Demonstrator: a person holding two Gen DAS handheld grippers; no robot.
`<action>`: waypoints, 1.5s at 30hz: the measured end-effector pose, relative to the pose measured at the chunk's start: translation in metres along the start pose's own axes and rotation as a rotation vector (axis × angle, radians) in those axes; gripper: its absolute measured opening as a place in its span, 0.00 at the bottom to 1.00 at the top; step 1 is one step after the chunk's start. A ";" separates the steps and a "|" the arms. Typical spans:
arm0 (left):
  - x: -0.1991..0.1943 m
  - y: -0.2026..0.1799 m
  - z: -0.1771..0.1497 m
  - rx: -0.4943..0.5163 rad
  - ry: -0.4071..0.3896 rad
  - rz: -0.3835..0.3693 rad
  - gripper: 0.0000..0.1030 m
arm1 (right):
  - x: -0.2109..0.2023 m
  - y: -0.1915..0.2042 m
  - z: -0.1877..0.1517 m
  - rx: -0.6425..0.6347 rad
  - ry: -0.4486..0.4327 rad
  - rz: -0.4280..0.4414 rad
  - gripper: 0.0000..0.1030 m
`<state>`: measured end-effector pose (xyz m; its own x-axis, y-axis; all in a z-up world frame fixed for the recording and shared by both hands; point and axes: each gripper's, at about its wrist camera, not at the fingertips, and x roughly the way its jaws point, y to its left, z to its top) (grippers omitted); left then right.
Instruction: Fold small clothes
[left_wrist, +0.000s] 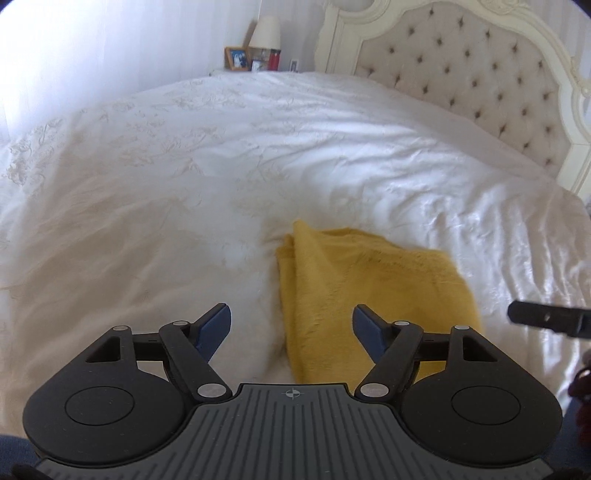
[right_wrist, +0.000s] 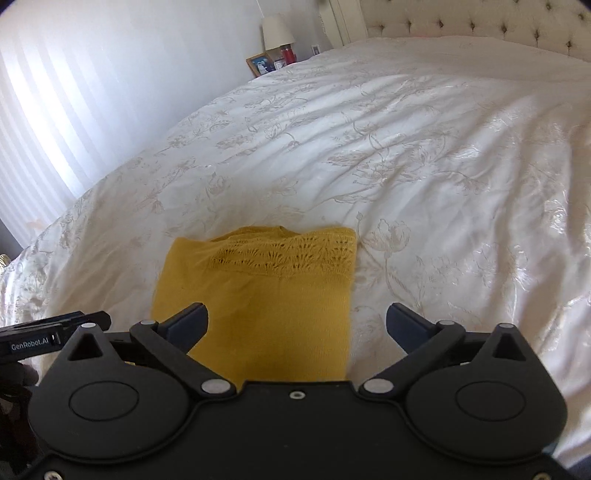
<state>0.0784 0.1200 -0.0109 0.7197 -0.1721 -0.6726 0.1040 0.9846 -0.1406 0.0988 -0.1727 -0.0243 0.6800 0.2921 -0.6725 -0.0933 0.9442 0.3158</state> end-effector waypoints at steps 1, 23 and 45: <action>-0.006 -0.005 -0.001 0.002 -0.009 -0.009 0.70 | -0.007 0.000 -0.004 0.008 0.001 0.005 0.99; -0.038 -0.080 -0.047 0.143 0.082 0.147 0.70 | -0.073 0.022 -0.059 -0.050 -0.024 -0.191 0.99; -0.024 -0.079 -0.064 0.104 0.184 0.134 0.70 | -0.061 0.024 -0.061 -0.084 0.040 -0.186 0.99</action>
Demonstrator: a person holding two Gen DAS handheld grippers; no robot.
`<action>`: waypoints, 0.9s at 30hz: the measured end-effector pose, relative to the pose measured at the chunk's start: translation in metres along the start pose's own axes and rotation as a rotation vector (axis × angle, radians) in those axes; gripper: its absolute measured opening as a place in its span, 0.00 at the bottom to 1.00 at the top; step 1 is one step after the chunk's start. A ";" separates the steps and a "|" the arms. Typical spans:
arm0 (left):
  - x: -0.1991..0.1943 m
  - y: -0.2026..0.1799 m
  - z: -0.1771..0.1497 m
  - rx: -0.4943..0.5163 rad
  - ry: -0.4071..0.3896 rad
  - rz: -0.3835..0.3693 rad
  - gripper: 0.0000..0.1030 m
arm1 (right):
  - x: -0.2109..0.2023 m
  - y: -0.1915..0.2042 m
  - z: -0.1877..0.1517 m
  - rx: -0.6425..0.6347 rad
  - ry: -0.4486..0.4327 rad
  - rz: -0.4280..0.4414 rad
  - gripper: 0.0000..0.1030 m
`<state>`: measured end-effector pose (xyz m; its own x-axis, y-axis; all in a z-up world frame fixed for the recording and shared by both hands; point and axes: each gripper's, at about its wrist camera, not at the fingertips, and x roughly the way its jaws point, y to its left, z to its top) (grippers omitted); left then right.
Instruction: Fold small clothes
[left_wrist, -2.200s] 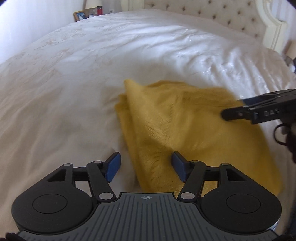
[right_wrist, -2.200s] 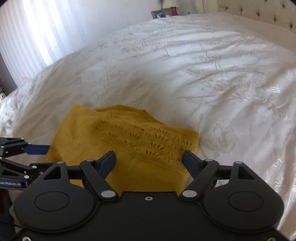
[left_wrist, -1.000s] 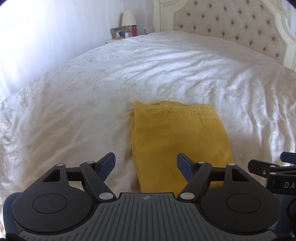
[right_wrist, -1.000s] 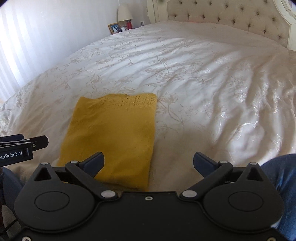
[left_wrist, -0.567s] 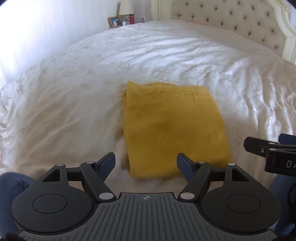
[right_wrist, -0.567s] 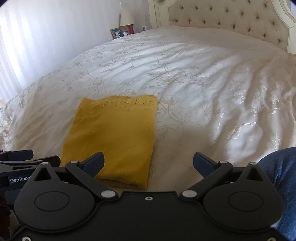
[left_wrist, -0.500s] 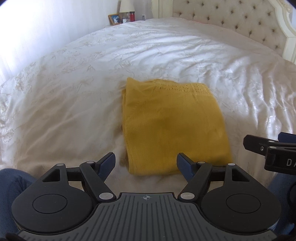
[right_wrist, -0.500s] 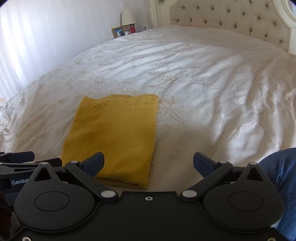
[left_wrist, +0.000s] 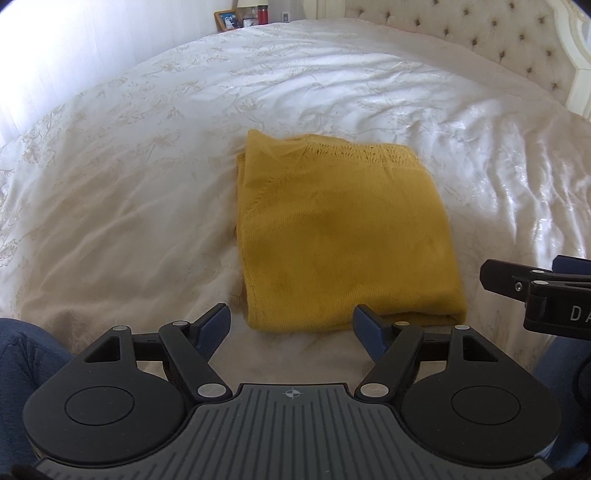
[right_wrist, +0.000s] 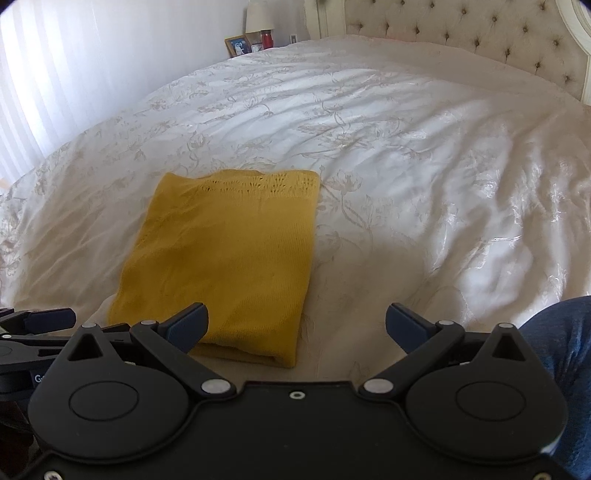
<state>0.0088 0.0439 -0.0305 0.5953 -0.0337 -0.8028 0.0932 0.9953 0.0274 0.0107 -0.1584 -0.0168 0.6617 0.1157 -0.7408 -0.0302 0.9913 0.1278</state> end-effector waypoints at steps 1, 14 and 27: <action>0.000 0.000 0.000 0.001 0.002 -0.001 0.70 | 0.000 0.000 0.000 0.000 0.001 0.001 0.99; 0.003 -0.002 0.002 0.002 0.009 0.000 0.70 | 0.003 -0.002 0.001 0.008 0.014 0.008 0.99; 0.006 -0.004 0.005 0.006 0.014 -0.007 0.70 | 0.006 -0.004 0.002 0.015 0.026 0.018 0.99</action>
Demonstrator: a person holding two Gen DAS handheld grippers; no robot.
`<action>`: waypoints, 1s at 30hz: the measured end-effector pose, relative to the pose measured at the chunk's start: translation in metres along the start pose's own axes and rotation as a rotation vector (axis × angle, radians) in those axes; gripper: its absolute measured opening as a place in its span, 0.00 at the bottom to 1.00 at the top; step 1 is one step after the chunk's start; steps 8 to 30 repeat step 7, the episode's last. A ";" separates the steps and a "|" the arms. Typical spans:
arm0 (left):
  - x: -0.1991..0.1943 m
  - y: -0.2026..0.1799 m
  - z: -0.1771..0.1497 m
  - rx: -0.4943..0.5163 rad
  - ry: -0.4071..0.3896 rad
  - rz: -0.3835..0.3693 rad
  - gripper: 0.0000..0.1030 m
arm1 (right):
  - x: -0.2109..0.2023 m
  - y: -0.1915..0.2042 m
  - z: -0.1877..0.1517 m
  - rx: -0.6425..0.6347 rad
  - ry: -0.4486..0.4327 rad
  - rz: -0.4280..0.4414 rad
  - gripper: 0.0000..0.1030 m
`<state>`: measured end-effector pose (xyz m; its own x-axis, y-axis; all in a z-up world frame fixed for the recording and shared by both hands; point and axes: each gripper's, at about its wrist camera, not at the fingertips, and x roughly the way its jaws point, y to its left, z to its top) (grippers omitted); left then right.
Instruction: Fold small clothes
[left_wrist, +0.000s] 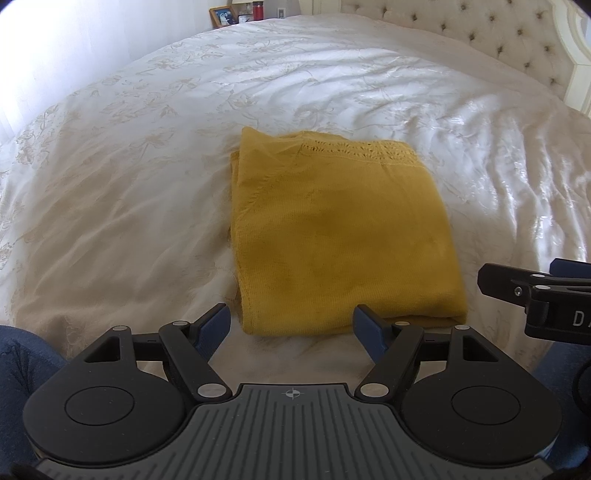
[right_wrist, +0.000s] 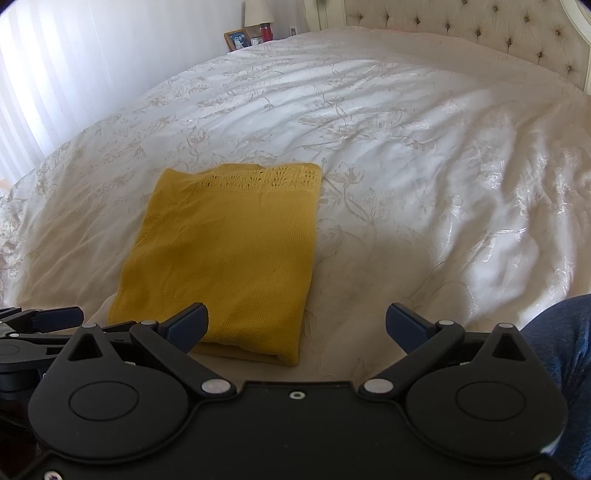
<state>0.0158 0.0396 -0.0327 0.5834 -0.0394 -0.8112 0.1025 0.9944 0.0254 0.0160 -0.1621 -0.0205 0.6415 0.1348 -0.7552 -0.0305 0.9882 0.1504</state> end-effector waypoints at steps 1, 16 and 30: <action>0.000 0.000 0.000 0.000 0.000 0.000 0.70 | 0.000 0.000 0.000 0.000 0.000 0.000 0.99; 0.001 -0.001 0.000 0.004 0.000 -0.003 0.70 | 0.000 0.001 0.000 -0.001 0.001 0.000 0.99; 0.001 -0.001 0.000 0.004 0.000 -0.003 0.70 | 0.000 0.001 0.000 -0.001 0.001 0.000 0.99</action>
